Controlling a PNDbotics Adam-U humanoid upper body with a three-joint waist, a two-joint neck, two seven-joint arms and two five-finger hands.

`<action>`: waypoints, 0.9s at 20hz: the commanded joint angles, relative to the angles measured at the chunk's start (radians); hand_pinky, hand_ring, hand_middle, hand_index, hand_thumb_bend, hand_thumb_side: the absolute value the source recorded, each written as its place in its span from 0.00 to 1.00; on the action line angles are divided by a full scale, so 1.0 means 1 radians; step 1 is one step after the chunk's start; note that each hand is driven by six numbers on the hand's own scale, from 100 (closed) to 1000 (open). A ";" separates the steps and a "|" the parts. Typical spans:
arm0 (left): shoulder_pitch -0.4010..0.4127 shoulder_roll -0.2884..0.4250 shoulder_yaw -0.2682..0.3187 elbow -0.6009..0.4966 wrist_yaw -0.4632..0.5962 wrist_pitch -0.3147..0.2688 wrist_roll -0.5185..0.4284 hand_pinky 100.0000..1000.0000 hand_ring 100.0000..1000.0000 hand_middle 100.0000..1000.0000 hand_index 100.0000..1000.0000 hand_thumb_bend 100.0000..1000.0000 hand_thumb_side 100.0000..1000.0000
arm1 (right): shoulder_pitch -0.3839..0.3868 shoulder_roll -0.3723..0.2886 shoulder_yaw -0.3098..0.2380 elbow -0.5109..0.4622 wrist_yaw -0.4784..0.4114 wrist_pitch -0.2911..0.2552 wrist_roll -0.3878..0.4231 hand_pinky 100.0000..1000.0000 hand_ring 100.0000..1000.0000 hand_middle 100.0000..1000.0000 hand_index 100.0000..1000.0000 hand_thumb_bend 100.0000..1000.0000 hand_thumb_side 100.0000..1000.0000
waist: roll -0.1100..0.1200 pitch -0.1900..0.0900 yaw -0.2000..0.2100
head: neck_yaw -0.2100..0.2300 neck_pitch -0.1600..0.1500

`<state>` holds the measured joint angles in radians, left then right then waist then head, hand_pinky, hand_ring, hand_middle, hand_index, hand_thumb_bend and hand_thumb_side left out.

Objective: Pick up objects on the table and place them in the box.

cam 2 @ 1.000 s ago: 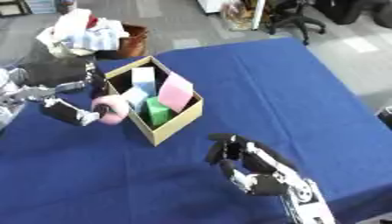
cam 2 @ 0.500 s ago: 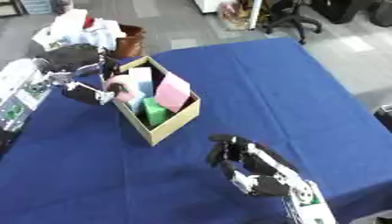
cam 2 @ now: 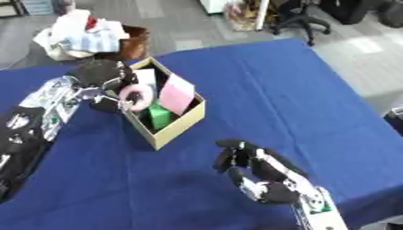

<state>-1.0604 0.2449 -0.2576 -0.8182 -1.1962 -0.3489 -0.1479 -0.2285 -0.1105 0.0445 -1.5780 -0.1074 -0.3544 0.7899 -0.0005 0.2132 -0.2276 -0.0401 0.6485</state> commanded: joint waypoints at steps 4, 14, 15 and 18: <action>-0.021 -0.006 0.016 0.017 -0.036 0.002 0.046 0.74 0.64 0.55 0.73 0.00 0.19 | -0.008 -0.007 0.001 -0.013 -0.006 -0.006 0.008 0.64 0.68 0.60 0.90 0.00 0.36 | -0.003 -0.017 0.000 | 0.002 -0.010; -0.029 -0.016 0.028 0.005 -0.013 0.060 0.117 0.78 0.73 0.77 0.90 0.14 0.19 | -0.010 -0.004 0.002 -0.012 -0.007 -0.007 0.011 0.64 0.68 0.60 0.90 0.00 0.36 | -0.006 -0.020 -0.003 | 0.005 -0.015; -0.030 -0.016 0.029 -0.001 -0.014 0.068 0.126 0.79 0.74 0.79 0.91 0.16 0.19 | -0.010 -0.004 0.002 -0.012 -0.007 -0.007 0.011 0.64 0.68 0.60 0.90 0.00 0.36 | -0.006 -0.020 -0.004 | 0.006 -0.015; -0.033 -0.017 0.030 -0.021 -0.014 0.086 0.157 0.83 0.80 0.88 0.95 0.22 0.30 | -0.010 -0.004 0.002 -0.011 -0.007 -0.007 0.012 0.64 0.68 0.60 0.90 0.00 0.36 | -0.006 -0.021 -0.005 | 0.007 -0.015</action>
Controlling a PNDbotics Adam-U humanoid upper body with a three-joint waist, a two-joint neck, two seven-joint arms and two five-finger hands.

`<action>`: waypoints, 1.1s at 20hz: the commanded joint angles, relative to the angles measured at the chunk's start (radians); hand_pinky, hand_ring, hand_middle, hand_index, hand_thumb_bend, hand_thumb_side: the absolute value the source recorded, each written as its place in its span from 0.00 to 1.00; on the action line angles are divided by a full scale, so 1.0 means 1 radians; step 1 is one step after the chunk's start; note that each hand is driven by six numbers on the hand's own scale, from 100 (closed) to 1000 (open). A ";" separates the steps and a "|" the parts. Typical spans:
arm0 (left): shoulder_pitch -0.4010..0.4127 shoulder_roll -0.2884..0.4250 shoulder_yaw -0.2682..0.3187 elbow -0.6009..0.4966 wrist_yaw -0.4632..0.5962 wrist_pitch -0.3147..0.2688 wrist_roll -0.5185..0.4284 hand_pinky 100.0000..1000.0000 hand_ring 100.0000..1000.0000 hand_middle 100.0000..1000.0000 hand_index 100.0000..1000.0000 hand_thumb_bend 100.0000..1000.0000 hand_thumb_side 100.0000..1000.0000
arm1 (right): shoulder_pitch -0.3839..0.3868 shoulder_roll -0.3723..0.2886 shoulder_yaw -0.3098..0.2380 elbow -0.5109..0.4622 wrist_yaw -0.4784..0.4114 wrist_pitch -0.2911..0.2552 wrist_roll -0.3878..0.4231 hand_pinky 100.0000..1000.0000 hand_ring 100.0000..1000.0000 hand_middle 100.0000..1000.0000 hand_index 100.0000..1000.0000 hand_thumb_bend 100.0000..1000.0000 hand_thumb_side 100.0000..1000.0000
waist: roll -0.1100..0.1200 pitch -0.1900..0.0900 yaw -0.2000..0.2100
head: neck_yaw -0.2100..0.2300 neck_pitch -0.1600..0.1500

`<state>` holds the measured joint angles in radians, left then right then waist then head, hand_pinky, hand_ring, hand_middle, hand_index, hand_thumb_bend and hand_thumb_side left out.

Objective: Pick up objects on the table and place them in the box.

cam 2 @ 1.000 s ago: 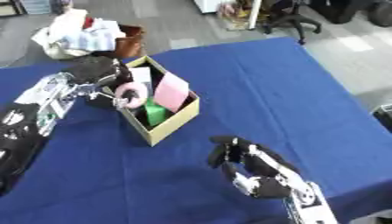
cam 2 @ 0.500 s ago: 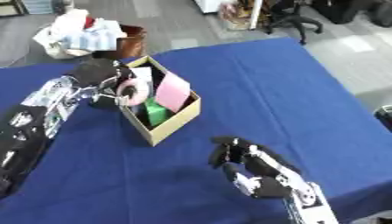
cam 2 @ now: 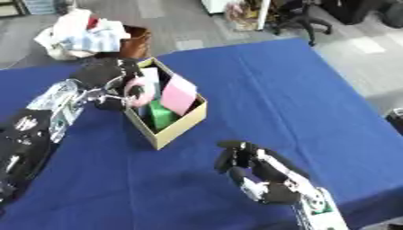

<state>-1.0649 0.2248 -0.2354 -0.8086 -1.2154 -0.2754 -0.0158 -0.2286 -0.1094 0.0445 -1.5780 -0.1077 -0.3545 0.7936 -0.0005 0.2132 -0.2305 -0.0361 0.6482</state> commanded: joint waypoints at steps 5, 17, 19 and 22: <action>-0.030 0.005 0.009 -0.056 0.016 0.022 0.060 0.86 0.85 0.93 0.98 0.22 0.54 | -0.011 -0.004 0.002 -0.011 -0.008 -0.007 0.009 0.64 0.68 0.60 0.90 0.00 0.36 | -0.006 -0.022 -0.004 | 0.002 -0.017; 0.113 0.166 0.056 -0.570 0.856 0.041 0.066 0.78 0.74 0.76 0.89 0.00 0.53 | -0.013 -0.011 -0.012 -0.013 -0.004 -0.008 -0.004 0.64 0.68 0.60 0.90 0.00 0.37 | -0.001 -0.019 0.016 | -0.017 -0.021; 0.183 0.221 0.081 -0.719 1.036 0.066 0.045 0.77 0.72 0.74 0.88 0.00 0.50 | -0.013 -0.013 -0.016 -0.015 -0.003 -0.008 -0.008 0.64 0.68 0.60 0.90 0.00 0.37 | 0.001 -0.019 0.027 | -0.021 -0.023; 0.292 0.278 0.137 -0.903 1.224 0.108 0.043 0.75 0.71 0.72 0.86 0.00 0.50 | -0.015 -0.017 -0.019 -0.017 -0.003 -0.009 -0.013 0.63 0.67 0.60 0.90 0.00 0.37 | 0.000 -0.017 0.044 | -0.025 -0.025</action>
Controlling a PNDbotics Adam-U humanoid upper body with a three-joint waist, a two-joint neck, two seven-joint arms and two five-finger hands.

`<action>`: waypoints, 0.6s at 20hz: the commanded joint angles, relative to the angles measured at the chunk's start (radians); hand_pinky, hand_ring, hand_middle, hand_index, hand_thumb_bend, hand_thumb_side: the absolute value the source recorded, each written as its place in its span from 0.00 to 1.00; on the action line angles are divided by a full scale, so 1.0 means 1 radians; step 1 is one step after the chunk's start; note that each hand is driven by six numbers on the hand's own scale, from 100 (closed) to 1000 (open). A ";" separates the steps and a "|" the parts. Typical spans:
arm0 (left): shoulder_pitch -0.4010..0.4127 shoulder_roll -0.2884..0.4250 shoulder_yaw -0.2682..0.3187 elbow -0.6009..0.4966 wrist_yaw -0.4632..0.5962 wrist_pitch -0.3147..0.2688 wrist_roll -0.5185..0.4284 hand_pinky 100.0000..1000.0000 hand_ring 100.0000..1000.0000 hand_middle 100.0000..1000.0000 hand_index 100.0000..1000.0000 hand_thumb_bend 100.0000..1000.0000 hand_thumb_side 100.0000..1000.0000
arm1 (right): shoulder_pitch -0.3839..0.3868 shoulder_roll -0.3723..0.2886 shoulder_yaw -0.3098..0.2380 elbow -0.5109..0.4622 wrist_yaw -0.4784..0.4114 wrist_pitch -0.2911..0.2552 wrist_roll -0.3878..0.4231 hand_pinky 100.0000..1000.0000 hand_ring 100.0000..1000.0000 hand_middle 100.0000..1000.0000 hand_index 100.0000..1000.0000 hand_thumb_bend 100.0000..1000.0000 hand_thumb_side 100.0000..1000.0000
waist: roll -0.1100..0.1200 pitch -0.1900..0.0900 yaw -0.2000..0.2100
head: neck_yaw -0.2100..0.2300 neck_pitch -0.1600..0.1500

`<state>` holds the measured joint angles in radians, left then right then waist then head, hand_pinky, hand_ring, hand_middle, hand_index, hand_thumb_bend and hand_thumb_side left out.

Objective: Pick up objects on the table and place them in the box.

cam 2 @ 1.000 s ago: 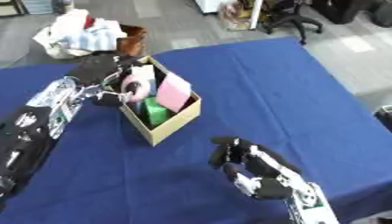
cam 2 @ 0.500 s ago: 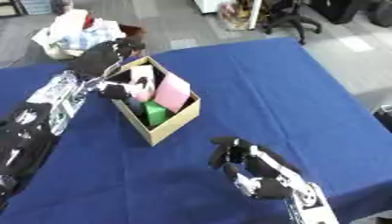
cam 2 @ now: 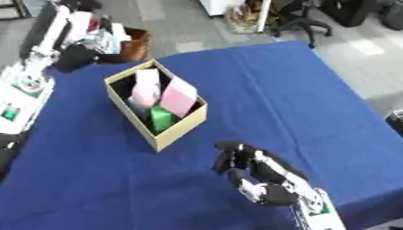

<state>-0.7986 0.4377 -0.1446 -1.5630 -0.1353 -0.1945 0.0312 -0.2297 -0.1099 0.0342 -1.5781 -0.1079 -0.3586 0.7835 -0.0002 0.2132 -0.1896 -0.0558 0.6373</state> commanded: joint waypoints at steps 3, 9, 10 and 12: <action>0.145 0.103 0.102 -0.294 0.254 0.042 0.004 0.74 0.69 0.71 0.86 0.00 0.50 | -0.011 -0.020 -0.016 -0.017 -0.003 -0.006 -0.014 0.63 0.67 0.60 0.89 0.00 0.37 | 0.001 -0.016 0.019 | 0.002 -0.015; 0.409 0.069 0.194 -0.430 0.306 0.052 0.018 0.74 0.67 0.68 0.85 0.00 0.52 | -0.014 -0.027 -0.025 -0.027 -0.013 -0.004 -0.039 0.63 0.66 0.59 0.89 0.00 0.39 | 0.007 -0.013 0.051 | 0.039 -0.008; 0.450 0.050 0.202 -0.433 0.303 0.059 0.019 0.73 0.67 0.68 0.85 0.00 0.53 | -0.014 -0.028 -0.026 -0.029 -0.015 -0.002 -0.043 0.62 0.65 0.59 0.89 0.00 0.39 | 0.007 -0.013 0.056 | 0.048 -0.004; 0.508 0.015 0.208 -0.432 0.292 0.073 0.013 0.74 0.67 0.68 0.85 0.00 0.54 | -0.013 -0.028 -0.027 -0.033 -0.024 0.000 -0.052 0.62 0.65 0.58 0.89 0.00 0.40 | 0.006 -0.015 0.066 | 0.068 0.010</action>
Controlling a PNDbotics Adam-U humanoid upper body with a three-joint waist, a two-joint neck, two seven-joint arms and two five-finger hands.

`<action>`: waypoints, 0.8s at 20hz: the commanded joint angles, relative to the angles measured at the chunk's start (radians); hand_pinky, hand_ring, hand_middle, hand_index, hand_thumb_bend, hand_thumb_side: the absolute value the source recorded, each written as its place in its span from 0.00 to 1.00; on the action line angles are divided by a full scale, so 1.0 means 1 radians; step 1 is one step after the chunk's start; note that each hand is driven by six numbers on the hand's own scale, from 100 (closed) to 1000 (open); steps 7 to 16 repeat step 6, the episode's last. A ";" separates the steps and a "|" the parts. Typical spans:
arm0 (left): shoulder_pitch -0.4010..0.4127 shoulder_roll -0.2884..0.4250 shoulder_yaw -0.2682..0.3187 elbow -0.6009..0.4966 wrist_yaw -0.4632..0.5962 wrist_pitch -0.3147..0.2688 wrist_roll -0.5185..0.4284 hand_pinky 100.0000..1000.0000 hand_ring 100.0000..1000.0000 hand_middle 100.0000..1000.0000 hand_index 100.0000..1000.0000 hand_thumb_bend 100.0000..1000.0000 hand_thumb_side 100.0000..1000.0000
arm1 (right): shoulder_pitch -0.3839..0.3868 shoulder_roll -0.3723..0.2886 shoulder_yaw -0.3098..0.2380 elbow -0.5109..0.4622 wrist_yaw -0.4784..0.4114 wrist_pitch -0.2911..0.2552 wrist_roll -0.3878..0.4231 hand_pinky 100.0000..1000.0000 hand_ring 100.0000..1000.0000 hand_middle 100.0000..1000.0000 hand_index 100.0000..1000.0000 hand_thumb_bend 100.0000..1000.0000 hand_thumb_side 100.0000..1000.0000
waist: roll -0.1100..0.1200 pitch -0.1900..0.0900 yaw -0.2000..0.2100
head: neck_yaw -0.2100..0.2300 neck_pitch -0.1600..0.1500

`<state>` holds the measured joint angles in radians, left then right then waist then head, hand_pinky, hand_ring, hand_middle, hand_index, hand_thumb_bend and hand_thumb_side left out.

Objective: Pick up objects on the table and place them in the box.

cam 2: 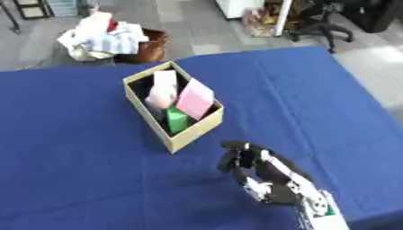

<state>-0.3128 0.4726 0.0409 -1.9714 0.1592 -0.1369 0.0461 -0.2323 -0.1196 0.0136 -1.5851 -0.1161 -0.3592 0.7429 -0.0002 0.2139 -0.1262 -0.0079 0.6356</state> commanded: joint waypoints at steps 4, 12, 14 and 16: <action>0.092 -0.094 0.018 -0.009 -0.030 0.034 -0.039 0.74 0.67 0.67 0.84 0.00 0.59 | -0.003 -0.014 -0.007 -0.034 -0.027 0.007 -0.027 0.62 0.64 0.58 0.88 0.00 0.41 | 0.002 -0.026 0.012 | 0.048 0.039; 0.109 -0.123 0.013 0.002 -0.044 0.041 -0.058 0.74 0.66 0.67 0.84 0.00 0.61 | -0.001 -0.014 -0.007 -0.036 -0.031 0.010 -0.035 0.62 0.64 0.58 0.88 0.00 0.41 | -0.002 -0.028 0.015 | 0.054 0.054; 0.109 -0.123 0.013 0.002 -0.044 0.041 -0.058 0.74 0.66 0.67 0.84 0.00 0.61 | -0.001 -0.014 -0.007 -0.036 -0.031 0.010 -0.035 0.62 0.64 0.58 0.88 0.00 0.41 | -0.002 -0.028 0.015 | 0.054 0.054; 0.109 -0.123 0.013 0.002 -0.044 0.041 -0.058 0.74 0.66 0.67 0.84 0.00 0.61 | -0.001 -0.014 -0.007 -0.036 -0.031 0.010 -0.035 0.62 0.64 0.58 0.88 0.00 0.41 | -0.002 -0.028 0.015 | 0.054 0.054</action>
